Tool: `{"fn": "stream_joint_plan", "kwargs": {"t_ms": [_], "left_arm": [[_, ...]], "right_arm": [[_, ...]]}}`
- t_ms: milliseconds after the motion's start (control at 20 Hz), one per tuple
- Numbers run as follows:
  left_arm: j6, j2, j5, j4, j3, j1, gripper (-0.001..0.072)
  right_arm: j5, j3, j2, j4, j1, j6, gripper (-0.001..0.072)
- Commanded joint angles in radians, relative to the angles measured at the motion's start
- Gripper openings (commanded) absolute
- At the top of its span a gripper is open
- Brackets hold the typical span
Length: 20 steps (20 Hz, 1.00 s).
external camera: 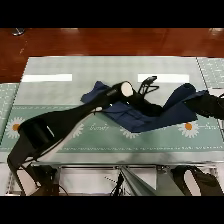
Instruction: Fold the shirts.
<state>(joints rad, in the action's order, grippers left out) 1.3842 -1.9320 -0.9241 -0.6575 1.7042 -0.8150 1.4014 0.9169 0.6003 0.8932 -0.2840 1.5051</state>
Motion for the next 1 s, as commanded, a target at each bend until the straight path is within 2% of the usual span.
{"fn": "stream_joint_plan", "kwargs": {"t_ms": [0, 100, 200, 350, 500, 600, 750, 950], "left_arm": [[-0.006, 0.039, -0.128, 0.006, 0.026, 0.188, 0.0029], [-0.013, 0.101, -0.204, -0.003, 0.009, 0.361, 0.0029], [-0.014, 0.212, -0.238, -0.005, -0.052, 0.549, 0.0029], [-0.047, 0.449, -0.24, -0.047, -0.228, 0.777, 0.0029], [-0.075, 0.726, -0.225, -0.123, -0.47, 0.934, 0.0029], [-0.075, 0.907, -0.178, -0.121, -0.645, 0.991, 0.0029], [-0.074, 1.136, -0.108, -0.108, -0.884, 0.987, 0.0029], [-0.074, 1.274, -0.088, -0.043, -1.088, 0.955, 0.003]], "right_arm": [[-0.018, 0.0, 0.014, -0.051, 0.0, -0.005, 0.0018], [-0.05, 0.0, 0.042, -0.143, 0.023, -0.033, 0.0018], [-0.163, 0.005, 0.103, -0.256, 0.142, -0.085, 0.0018], [-0.331, 0.091, 0.296, -0.227, 0.385, -0.087, 0.0018], [-0.42, 0.264, 0.58, -0.222, 0.57, -0.093, 0.0018], [-0.445, 0.393, 0.773, -0.222, 0.644, -0.092, 0.0018], [-0.443, 0.566, 1.016, -0.224, 0.703, -0.07, 0.0019], [-0.423, 0.713, 1.21, -0.23, 0.743, -0.016, 0.0019]]}}
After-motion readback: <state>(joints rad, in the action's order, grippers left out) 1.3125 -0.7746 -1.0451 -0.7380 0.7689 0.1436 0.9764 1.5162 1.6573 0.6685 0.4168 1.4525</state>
